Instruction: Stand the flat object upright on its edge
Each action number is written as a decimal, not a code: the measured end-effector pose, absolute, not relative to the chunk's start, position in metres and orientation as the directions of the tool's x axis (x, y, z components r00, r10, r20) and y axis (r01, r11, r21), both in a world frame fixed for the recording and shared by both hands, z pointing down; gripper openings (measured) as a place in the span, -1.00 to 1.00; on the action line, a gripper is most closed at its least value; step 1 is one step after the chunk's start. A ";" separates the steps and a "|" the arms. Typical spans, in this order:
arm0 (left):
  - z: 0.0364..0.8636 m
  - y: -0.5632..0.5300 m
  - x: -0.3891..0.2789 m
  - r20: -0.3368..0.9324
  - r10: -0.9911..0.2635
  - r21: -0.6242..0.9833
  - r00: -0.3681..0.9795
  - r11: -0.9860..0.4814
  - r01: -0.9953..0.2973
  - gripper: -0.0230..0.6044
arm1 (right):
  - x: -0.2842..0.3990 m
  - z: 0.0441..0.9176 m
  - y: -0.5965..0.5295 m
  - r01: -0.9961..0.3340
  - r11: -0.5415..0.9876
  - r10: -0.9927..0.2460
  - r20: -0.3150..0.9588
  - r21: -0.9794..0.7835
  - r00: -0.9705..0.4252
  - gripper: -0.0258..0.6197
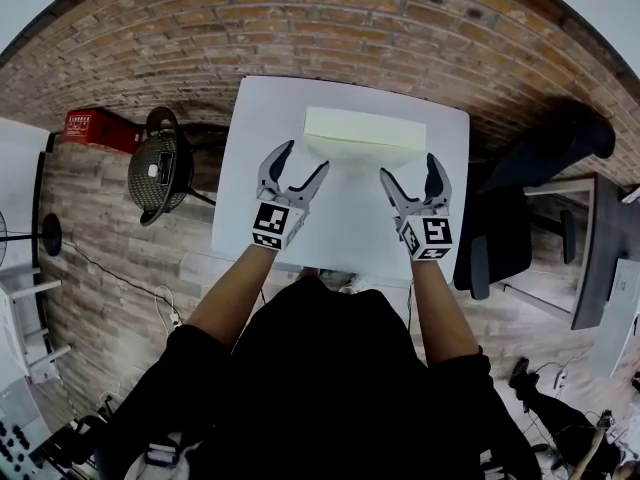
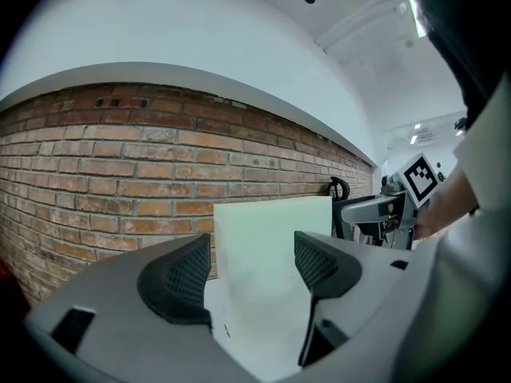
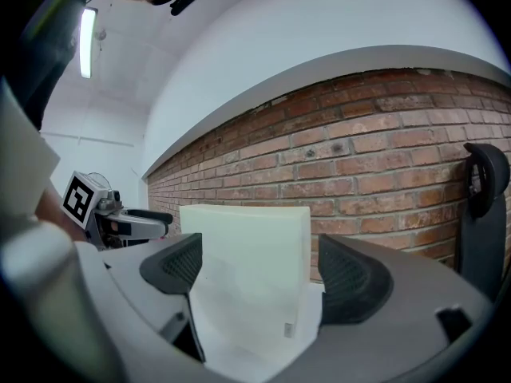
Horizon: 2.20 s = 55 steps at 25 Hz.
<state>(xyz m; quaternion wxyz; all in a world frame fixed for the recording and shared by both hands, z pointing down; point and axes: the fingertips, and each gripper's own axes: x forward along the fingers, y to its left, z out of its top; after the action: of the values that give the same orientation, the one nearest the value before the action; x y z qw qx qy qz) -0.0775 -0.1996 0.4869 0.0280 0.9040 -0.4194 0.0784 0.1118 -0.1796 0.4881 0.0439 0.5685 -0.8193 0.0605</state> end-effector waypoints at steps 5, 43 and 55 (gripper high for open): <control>0.465 -0.191 -0.078 0.116 -0.762 -0.022 0.637 -0.643 -0.765 0.09 | 0.107 0.474 -0.166 -0.921 0.390 -0.912 0.124 -0.028 -0.390 0.48; 0.380 -0.090 -0.033 0.057 -0.595 0.007 0.801 -0.803 -0.597 -0.87 | 0.054 0.374 -0.080 -0.752 0.658 -0.753 0.003 -0.027 -0.659 -0.90; 0.376 -0.097 -0.032 0.025 -0.597 -0.012 0.802 -0.803 -0.596 -0.87 | 0.058 0.367 -0.084 -0.766 0.643 -0.766 -0.002 -0.031 -0.643 -0.90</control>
<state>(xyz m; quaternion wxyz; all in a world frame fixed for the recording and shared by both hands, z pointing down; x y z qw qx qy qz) -0.0322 -0.0970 0.3763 -0.0020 0.9493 -0.3142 0.0139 0.0576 -0.0841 0.3671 -0.0073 0.4225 -0.9062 0.0135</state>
